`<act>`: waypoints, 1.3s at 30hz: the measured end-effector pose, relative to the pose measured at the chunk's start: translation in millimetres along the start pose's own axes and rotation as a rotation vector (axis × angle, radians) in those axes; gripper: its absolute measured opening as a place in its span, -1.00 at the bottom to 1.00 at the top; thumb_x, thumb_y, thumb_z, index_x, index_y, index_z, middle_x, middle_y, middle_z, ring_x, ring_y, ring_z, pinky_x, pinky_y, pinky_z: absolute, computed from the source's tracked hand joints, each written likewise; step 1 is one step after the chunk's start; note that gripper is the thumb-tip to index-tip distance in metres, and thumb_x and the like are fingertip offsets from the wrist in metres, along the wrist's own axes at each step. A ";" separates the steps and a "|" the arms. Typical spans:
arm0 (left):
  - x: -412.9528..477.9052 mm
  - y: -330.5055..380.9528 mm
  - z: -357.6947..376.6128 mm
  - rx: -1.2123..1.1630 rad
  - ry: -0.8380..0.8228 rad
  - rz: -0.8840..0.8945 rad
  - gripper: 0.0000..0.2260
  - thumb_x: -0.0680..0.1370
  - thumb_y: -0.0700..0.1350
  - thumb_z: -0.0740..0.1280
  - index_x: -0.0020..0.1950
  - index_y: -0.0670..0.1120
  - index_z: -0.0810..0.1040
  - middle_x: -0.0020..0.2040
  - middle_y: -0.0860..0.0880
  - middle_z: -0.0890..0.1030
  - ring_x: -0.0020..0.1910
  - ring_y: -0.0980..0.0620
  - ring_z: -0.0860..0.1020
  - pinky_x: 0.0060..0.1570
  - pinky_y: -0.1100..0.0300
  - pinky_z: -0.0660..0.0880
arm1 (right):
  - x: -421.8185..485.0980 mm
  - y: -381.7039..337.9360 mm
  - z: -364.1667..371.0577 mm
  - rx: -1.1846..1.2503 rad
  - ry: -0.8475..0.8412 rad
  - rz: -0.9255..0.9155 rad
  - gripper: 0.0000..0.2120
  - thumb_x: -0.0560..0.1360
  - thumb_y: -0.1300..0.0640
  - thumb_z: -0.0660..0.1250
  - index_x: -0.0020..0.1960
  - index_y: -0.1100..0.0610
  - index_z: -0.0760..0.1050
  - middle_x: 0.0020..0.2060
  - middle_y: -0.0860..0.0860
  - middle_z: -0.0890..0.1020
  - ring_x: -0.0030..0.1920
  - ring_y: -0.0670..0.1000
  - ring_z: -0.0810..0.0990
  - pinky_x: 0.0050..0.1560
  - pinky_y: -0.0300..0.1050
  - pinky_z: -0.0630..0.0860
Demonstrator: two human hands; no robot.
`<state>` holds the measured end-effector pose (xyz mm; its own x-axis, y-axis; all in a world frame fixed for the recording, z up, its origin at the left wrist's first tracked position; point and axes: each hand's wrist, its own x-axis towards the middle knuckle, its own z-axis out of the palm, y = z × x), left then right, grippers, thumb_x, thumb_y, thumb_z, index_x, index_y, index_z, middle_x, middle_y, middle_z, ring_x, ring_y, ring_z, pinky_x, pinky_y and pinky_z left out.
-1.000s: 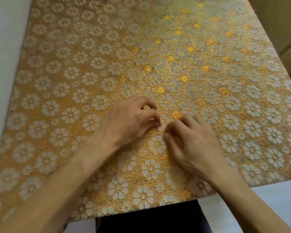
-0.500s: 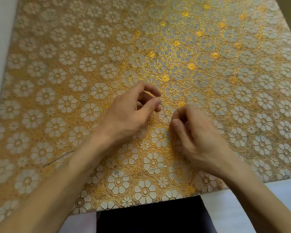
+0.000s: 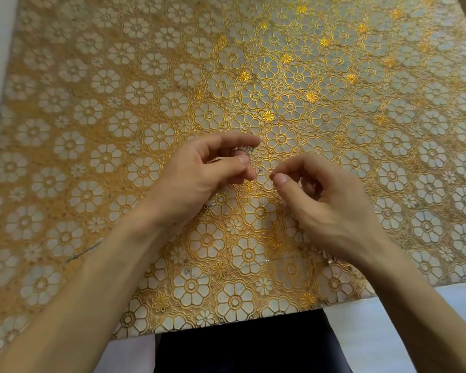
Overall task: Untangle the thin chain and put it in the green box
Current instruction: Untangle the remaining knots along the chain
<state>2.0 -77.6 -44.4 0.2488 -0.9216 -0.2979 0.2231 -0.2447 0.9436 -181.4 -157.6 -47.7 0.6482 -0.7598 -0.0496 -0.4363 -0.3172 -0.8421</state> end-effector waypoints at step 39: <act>-20.0 -6.5 24.4 -0.011 0.145 0.078 -0.59 0.44 -0.41 0.47 0.12 0.03 0.67 -0.13 0.09 0.57 -0.10 -0.01 0.71 0.00 0.22 0.61 | -22.6 -6.4 3.9 0.175 0.103 0.097 -0.94 0.46 0.06 0.53 -0.18 -0.05 0.69 -0.35 -0.14 0.64 -0.35 -0.11 0.54 -0.30 -0.38 0.37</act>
<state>-27.4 -64.9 -41.1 0.3991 -0.8843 -0.2424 0.2078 -0.1702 0.9633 -190.8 -136.2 -43.3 0.5370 -0.8390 -0.0876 -0.3726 -0.1427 -0.9170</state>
